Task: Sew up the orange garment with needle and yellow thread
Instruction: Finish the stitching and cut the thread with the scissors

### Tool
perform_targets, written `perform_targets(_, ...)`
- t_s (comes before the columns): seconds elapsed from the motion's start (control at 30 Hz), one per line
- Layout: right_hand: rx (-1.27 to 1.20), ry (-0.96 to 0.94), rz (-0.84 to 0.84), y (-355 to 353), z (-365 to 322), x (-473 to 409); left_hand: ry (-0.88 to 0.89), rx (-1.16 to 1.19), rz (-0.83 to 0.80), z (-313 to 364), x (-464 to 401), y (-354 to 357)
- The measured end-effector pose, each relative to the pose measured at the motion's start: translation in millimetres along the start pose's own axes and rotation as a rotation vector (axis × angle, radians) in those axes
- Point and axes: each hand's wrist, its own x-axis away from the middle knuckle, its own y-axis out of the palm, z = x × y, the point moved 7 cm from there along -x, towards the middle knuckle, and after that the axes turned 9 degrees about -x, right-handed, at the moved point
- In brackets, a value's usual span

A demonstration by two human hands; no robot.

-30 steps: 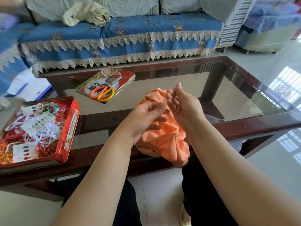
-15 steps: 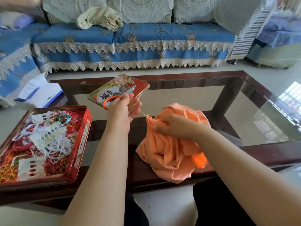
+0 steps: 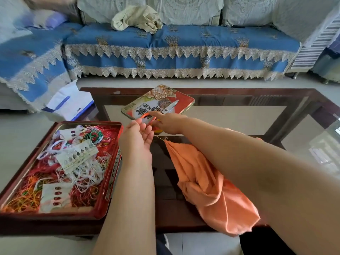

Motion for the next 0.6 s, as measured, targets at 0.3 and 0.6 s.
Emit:
perform_targets(0.3,0.347,0.07,0.096,-3,-1,5,-0.008,0.039,0.006,3,0,2)
perform_targets(0.6,-0.373,0.337,0.198,-3,54,22,0.081,0.069,-0.061,15,14,11)
